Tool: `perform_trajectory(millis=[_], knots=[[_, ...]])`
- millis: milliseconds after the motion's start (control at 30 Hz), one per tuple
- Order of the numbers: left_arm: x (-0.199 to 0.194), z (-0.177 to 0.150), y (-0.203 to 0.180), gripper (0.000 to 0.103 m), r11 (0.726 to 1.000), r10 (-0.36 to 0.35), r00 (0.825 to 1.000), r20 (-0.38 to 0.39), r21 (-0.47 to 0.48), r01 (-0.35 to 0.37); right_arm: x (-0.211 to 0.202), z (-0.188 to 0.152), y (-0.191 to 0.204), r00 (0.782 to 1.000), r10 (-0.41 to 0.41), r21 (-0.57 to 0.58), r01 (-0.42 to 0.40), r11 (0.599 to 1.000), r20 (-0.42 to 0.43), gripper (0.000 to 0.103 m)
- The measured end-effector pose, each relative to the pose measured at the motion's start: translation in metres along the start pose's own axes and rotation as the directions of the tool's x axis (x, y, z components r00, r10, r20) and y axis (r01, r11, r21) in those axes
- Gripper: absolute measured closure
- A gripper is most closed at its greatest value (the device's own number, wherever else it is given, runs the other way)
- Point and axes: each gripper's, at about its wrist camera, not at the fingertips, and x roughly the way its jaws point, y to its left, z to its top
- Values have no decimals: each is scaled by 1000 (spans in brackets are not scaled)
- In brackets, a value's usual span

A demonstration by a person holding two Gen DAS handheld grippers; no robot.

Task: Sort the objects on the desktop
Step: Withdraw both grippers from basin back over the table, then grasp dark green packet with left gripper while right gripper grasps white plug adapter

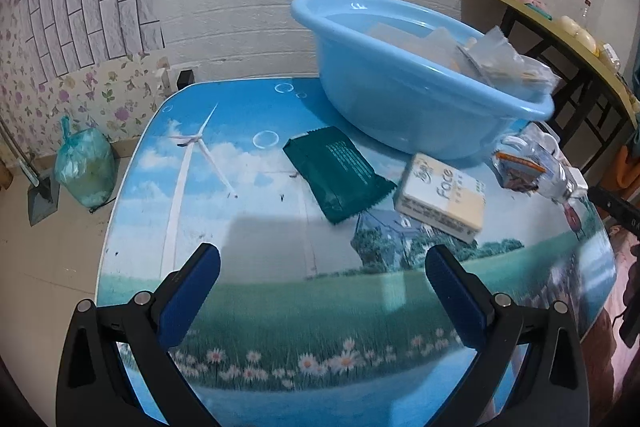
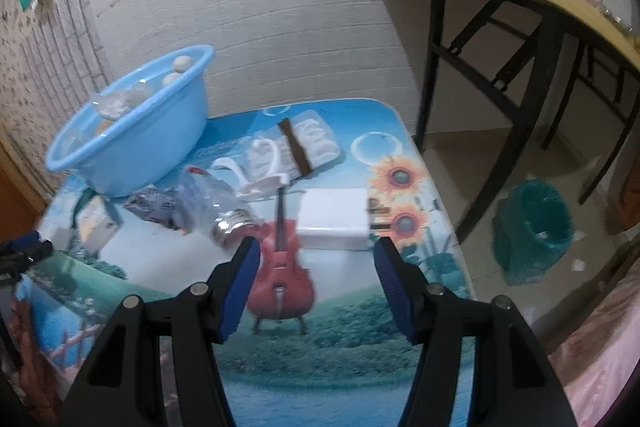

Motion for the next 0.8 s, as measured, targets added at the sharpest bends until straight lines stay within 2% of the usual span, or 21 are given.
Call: perform_trajectory(millis=[200,333,567,733,800], knots=[[14,14,-3,0,1000,-9,1000,-1,-4,9,7,3,-4,1000,-23,29,23,999,-9,43],[23,23,-4,0,1000,0,1000,-5,-1,0,13,6,-10,999,-26,56,27,998,-24,33],[40,37,-1,0,999,46,999,-24,-3,-46,24,13,-8,999,-29,48,31,998,-41,33],[50,42,-2,0,999,41,998,-39,3,-40,33,17,-8,998,-23,42,25,999,-55,33],[53,43,-3,5,999,36,998,-44,5,-36,37,18,-7,998,-24,36,26,999,-60,33]])
